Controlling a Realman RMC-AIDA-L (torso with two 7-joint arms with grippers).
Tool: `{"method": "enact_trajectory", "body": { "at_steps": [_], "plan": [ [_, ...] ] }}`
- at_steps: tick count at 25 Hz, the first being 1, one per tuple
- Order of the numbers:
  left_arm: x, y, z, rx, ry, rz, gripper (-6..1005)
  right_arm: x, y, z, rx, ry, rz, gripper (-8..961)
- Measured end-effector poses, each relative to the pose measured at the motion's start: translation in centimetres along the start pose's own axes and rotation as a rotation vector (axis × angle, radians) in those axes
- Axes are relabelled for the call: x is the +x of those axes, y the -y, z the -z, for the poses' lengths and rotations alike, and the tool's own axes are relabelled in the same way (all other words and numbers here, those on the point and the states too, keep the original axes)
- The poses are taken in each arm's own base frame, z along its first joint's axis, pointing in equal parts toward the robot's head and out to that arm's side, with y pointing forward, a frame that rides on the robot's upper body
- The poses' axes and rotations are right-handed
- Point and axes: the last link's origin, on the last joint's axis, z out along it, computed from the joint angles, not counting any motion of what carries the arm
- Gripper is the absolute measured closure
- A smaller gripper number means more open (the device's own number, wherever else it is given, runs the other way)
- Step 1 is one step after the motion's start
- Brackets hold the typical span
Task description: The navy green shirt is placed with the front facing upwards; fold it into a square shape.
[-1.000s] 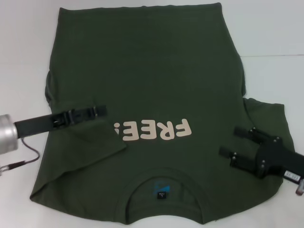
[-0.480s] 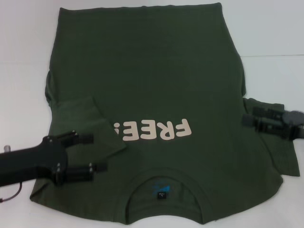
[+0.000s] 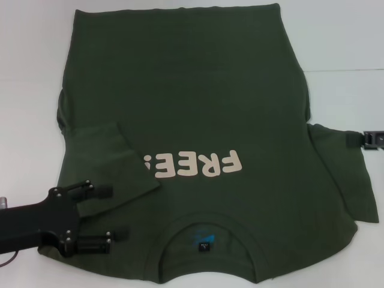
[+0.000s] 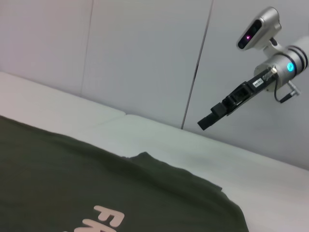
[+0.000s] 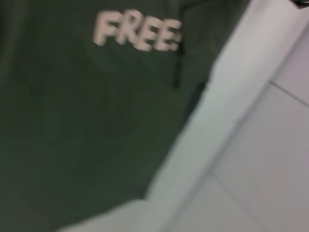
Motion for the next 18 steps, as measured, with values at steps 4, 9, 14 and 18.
{"method": "enact_trajectory", "body": {
  "at_steps": [4, 9, 14, 18],
  "plan": [
    [0.0, 0.0, 0.0, -0.001, 0.003, -0.009, 51, -0.6, 1.3, 1.0, 0.116, -0.048, -0.094, 116],
    [0.1, 0.0, -0.1, -0.008, 0.003, -0.015, 51, -1.1, 2.1, 2.1, 0.240, -0.089, -0.145, 116],
    [0.1, 0.1, -0.2, -0.004, 0.007, -0.023, 50, -1.0, 3.1, 2.0, 0.364, -0.154, -0.169, 116],
    [0.0, 0.1, -0.2, -0.003, 0.007, -0.026, 50, -1.3, 3.6, 1.5, 0.429, -0.165, -0.172, 116]
  ]
}}
